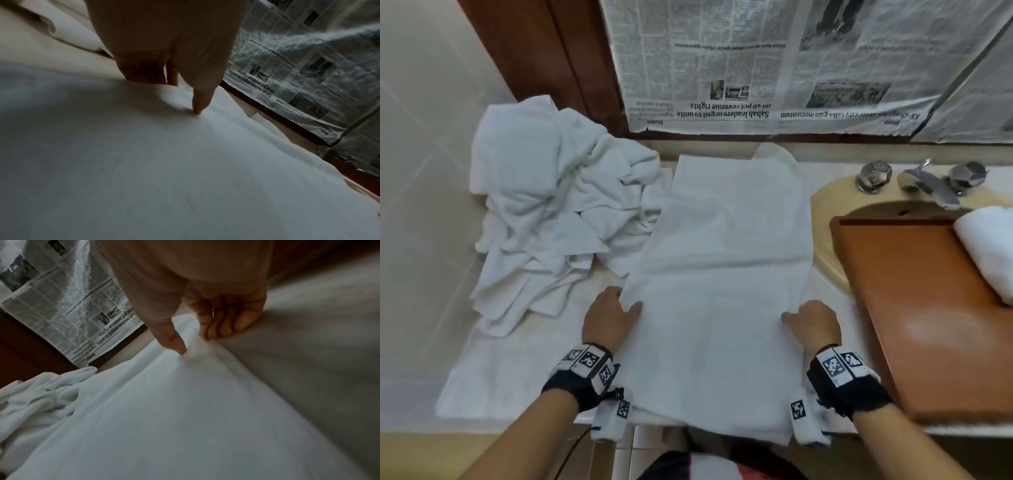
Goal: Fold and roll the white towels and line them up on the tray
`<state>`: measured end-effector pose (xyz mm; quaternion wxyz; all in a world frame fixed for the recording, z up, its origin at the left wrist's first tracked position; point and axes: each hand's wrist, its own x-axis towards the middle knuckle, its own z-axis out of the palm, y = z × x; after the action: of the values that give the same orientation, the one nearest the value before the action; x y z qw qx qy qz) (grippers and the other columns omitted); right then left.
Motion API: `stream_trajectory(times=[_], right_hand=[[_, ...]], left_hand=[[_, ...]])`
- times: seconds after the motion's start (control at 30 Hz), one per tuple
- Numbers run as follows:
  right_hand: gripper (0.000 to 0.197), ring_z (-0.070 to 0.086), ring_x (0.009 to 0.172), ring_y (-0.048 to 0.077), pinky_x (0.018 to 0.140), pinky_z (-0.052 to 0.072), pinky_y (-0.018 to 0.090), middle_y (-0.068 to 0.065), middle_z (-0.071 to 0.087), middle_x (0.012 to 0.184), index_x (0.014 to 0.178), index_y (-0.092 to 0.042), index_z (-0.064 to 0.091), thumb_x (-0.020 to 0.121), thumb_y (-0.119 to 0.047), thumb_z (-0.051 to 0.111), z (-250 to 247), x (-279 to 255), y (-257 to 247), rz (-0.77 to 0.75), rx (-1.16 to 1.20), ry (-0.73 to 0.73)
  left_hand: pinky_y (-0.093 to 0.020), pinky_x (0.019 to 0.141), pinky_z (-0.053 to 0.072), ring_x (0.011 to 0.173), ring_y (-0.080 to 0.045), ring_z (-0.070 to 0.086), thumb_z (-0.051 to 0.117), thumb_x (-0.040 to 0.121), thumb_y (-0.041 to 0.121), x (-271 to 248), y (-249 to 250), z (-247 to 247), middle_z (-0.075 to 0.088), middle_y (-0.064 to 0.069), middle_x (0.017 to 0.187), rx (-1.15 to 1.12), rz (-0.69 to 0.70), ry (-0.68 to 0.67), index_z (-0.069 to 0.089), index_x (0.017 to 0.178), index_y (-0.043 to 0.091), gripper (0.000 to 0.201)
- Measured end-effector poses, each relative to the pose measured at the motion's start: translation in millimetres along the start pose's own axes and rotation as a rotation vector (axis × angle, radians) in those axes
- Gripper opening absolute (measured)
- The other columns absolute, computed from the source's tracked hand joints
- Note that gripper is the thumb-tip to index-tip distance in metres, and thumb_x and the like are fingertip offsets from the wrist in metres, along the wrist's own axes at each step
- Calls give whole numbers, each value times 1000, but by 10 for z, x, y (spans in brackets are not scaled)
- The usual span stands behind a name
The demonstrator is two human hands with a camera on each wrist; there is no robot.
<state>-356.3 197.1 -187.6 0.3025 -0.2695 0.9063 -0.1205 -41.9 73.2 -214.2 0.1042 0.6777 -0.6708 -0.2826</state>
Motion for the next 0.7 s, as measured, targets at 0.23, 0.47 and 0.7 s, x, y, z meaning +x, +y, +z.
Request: stream_trajectory(times=[0.23, 0.47, 0.7], right_hand=[[27, 42, 66, 22, 59, 30, 28, 8, 44, 73, 64, -12, 37, 82, -4, 55, -156, -91, 304, 24, 129, 35], [41, 58, 102, 33, 76, 44, 31, 12, 58, 111, 116, -7, 49, 84, -28, 62, -39, -245, 337, 107, 122, 31], [30, 56, 92, 27, 73, 45, 31, 11, 58, 108, 106, -4, 58, 82, -23, 61, 68, -350, 461, 38, 210, 34]], left_hand=[[-35, 64, 43, 75, -29, 59, 65, 88, 38, -97, -51, -128, 57, -4, 68, 46, 32, -355, 50, 71, 10, 36], [-26, 64, 44, 69, -12, 63, 59, 91, 43, -266, 10, -129, 69, 8, 68, 81, 115, -350, 64, 74, 22, 27], [-29, 55, 33, 64, -16, 51, 58, 86, 55, -533, 154, 82, 55, 2, 70, 197, 79, -250, 45, 72, 16, 44]])
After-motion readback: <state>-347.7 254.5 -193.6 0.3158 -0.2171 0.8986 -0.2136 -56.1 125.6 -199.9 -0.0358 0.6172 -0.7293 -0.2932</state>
